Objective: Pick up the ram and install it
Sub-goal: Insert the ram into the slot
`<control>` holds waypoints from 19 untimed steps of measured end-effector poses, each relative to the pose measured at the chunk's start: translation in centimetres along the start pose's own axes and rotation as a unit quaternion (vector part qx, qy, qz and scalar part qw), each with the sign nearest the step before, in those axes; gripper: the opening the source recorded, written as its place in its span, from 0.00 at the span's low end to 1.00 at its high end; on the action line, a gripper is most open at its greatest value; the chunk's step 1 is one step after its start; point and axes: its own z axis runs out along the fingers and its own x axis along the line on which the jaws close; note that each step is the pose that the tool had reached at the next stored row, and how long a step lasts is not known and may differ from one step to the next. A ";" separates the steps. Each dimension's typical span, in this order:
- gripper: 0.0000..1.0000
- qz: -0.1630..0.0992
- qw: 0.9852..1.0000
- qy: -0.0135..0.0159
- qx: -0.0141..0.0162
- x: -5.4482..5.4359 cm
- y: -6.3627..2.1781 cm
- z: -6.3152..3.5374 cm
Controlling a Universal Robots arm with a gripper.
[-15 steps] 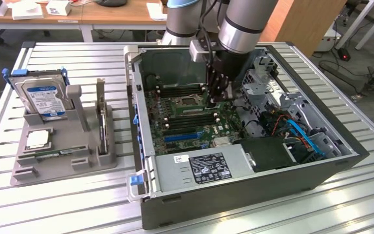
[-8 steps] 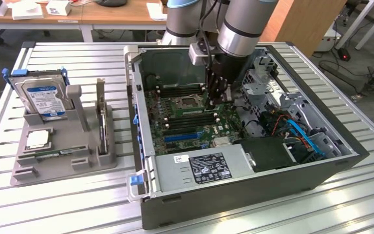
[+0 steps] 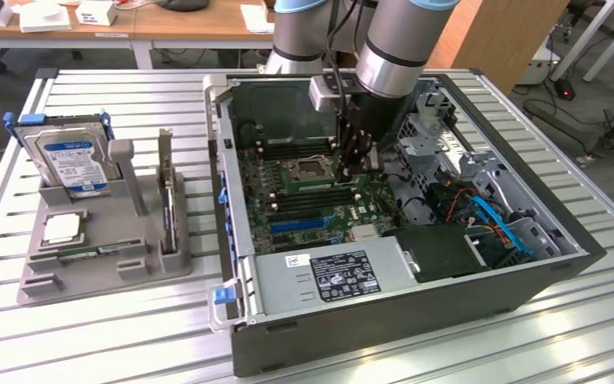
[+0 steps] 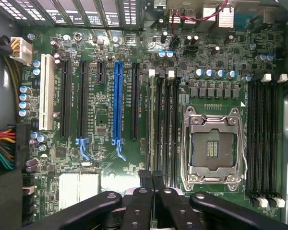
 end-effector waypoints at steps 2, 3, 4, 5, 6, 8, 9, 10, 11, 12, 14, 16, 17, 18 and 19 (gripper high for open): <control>0.11 0.000 1.000 0.000 0.000 0.0 0.00 0.00; 0.11 0.000 1.000 0.000 0.000 0.0 0.00 0.01; 0.11 0.000 1.000 0.000 0.000 0.0 0.05 0.03; 0.11 0.000 1.000 0.000 0.000 0.0 0.12 0.04; 0.11 0.000 1.000 0.000 0.000 0.0 0.18 0.06; 0.11 0.000 1.000 0.000 0.000 0.0 0.28 0.09; 0.11 0.000 1.000 0.000 0.000 0.0 0.32 0.11; 0.11 0.000 1.000 0.000 0.000 0.0 0.37 0.13; 0.11 0.000 1.000 0.000 0.000 0.0 0.43 0.16; 0.11 0.000 1.000 0.000 0.000 0.0 0.46 0.17; 0.11 0.000 1.000 0.001 0.000 0.0 0.53 0.21; 0.11 0.000 1.000 0.001 0.000 0.0 0.58 0.23; 0.11 0.000 1.000 0.001 0.000 0.0 0.60 0.24; 0.11 0.000 1.000 0.001 0.000 0.0 0.62 0.28; 0.11 0.000 1.000 0.002 0.000 0.0 0.66 0.36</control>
